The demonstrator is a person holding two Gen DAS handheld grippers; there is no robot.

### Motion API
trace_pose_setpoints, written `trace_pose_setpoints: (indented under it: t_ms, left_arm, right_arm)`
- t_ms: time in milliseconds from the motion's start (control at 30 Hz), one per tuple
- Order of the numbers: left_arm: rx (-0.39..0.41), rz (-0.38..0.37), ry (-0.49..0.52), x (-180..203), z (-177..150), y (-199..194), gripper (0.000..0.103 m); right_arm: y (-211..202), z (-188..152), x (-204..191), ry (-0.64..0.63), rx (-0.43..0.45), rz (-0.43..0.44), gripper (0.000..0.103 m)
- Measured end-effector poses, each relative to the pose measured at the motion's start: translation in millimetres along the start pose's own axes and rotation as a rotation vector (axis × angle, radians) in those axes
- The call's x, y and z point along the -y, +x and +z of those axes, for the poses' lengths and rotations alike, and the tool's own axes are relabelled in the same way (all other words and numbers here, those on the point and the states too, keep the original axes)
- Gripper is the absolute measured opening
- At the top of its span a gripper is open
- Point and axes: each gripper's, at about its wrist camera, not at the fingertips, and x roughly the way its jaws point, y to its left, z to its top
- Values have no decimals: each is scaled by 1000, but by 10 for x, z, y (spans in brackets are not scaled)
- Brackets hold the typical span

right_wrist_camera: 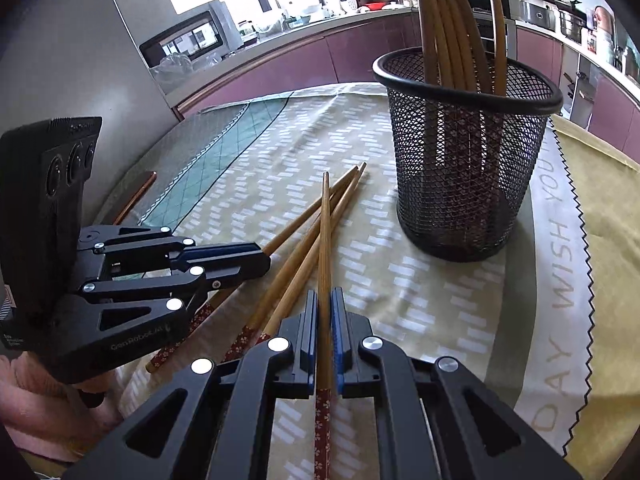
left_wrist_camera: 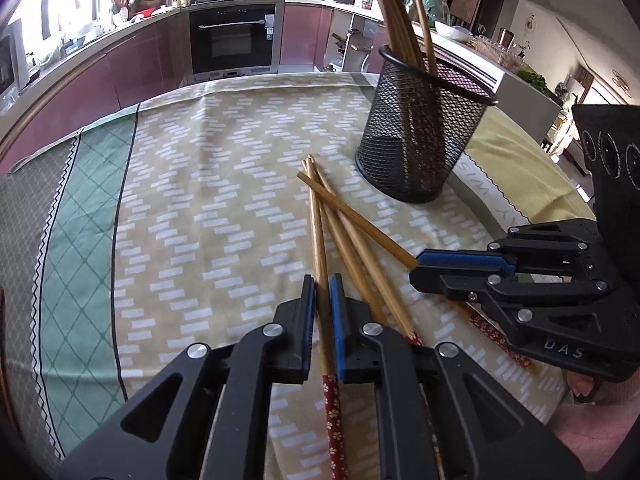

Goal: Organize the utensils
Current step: 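Lift both grasped chopsticks upright toward the mesh cup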

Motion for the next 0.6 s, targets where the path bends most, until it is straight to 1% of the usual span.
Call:
trace_pose_setpoints:
  t_ms: [167, 400, 467, 600]
  left_arm:
    - [-8, -3, 13, -30, 111, 84, 11]
    - [-9, 18, 30, -19, 247, 189, 11]
    - [-7, 23, 19, -18, 272, 197, 8]
    - [11, 18, 0, -33, 285, 128, 8]
  right_arm:
    - [66, 56, -22, -6, -3, -5, 7]
    - [104, 109, -8, -3, 5, -3, 6]
    - [84, 105, 6, 1, 12, 4, 6]
    - [-86, 75, 43, 4, 54, 10, 6]
